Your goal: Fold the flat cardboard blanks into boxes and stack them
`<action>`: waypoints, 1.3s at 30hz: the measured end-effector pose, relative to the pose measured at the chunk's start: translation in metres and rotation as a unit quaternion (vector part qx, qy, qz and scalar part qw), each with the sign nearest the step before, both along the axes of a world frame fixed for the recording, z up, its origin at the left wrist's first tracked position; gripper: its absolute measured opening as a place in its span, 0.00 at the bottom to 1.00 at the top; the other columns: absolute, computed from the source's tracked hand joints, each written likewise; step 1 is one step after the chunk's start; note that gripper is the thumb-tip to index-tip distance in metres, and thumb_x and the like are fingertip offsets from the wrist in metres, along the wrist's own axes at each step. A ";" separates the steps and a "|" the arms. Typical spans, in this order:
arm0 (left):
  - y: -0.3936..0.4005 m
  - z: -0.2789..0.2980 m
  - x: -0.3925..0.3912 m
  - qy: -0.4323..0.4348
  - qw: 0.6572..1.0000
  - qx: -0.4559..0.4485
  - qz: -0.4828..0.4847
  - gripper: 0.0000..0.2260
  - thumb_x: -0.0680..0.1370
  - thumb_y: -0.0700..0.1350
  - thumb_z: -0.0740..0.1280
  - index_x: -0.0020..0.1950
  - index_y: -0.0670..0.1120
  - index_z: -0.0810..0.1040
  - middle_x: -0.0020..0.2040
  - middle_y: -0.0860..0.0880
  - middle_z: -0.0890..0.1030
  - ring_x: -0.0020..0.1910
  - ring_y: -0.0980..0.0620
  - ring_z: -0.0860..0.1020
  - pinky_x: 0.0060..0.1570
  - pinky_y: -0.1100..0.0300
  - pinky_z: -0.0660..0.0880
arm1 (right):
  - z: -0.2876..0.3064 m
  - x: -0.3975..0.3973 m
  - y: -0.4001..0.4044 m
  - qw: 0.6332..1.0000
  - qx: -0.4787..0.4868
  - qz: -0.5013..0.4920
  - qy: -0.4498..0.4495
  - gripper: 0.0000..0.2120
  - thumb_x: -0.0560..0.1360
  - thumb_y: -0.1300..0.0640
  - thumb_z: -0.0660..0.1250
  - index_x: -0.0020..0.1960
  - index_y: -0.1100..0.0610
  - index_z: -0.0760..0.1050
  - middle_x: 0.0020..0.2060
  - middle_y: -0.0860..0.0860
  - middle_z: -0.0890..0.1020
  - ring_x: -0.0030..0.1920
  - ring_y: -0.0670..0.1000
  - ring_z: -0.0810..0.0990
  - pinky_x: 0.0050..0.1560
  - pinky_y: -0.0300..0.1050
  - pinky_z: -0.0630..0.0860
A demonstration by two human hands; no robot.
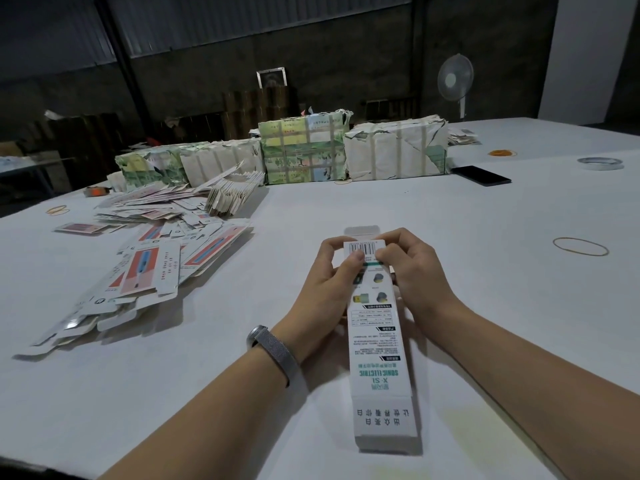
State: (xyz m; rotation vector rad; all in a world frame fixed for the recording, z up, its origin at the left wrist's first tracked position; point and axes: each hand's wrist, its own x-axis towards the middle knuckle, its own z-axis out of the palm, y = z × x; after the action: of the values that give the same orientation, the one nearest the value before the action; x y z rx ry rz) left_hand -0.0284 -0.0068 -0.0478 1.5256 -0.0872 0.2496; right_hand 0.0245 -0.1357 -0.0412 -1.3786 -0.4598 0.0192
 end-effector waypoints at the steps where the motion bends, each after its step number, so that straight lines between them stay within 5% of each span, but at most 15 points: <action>1: 0.001 0.000 0.000 0.007 1.000 0.001 0.000 0.05 0.85 0.48 0.61 0.61 0.52 0.68 0.42 0.44 0.86 0.36 0.47 0.83 0.36 0.54 0.80 | 0.000 0.001 0.000 1.000 0.002 -0.004 -0.001 0.09 0.78 0.67 0.62 0.43 0.56 0.76 0.35 0.51 0.82 0.35 0.51 0.81 0.36 0.44 0.78; 13: 0.005 -0.001 0.003 0.046 0.999 -0.003 -0.004 0.08 0.84 0.52 0.62 0.58 0.57 0.63 0.43 0.44 0.87 0.36 0.48 0.84 0.36 0.53 0.79 | -0.004 0.001 0.000 0.998 0.023 -0.037 -0.043 0.14 0.77 0.67 0.68 0.54 0.49 0.74 0.43 0.47 0.83 0.39 0.47 0.83 0.38 0.43 0.80; 20: 0.002 0.001 0.000 0.005 1.000 -0.012 -0.022 0.10 0.84 0.47 0.62 0.64 0.45 0.71 0.42 0.43 0.85 0.35 0.47 0.83 0.33 0.57 0.78 | -0.002 -0.002 -0.001 0.998 0.002 -0.029 -0.047 0.10 0.78 0.66 0.66 0.48 0.51 0.79 0.41 0.48 0.83 0.37 0.48 0.84 0.36 0.41 0.79; 27: -0.002 0.003 -0.003 0.006 0.998 -0.006 -0.062 0.06 0.85 0.44 0.60 0.61 0.45 0.70 0.39 0.46 0.85 0.32 0.51 0.82 0.31 0.62 0.77 | 0.001 -0.002 -0.001 0.999 -0.003 -0.029 -0.038 0.15 0.77 0.58 0.70 0.33 0.49 0.80 0.29 0.48 0.80 0.29 0.48 0.80 0.33 0.42 0.76; 31: -0.002 0.002 -0.002 0.008 0.998 -0.001 -0.070 0.06 0.84 0.45 0.61 0.61 0.47 0.71 0.39 0.45 0.84 0.34 0.50 0.82 0.32 0.61 0.78 | 0.000 0.003 -0.001 0.999 -0.012 -0.032 -0.010 0.17 0.74 0.68 0.68 0.32 0.50 0.80 0.28 0.50 0.80 0.29 0.49 0.80 0.31 0.43 0.77; 39: 0.002 0.002 0.000 0.006 0.996 0.042 -0.081 0.06 0.85 0.45 0.60 0.61 0.49 0.71 0.40 0.48 0.85 0.36 0.51 0.83 0.36 0.60 0.79 | -0.003 0.006 -0.001 1.000 -0.005 -0.007 0.027 0.12 0.74 0.68 0.68 0.36 0.54 0.78 0.29 0.50 0.80 0.30 0.50 0.79 0.33 0.43 0.77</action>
State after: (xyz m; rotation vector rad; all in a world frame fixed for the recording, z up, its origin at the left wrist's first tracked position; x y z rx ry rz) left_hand -0.0283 -0.0051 -0.0460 1.5935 -0.2123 0.1078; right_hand 0.0304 -0.1363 -0.0444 -1.3869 -0.4049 0.0468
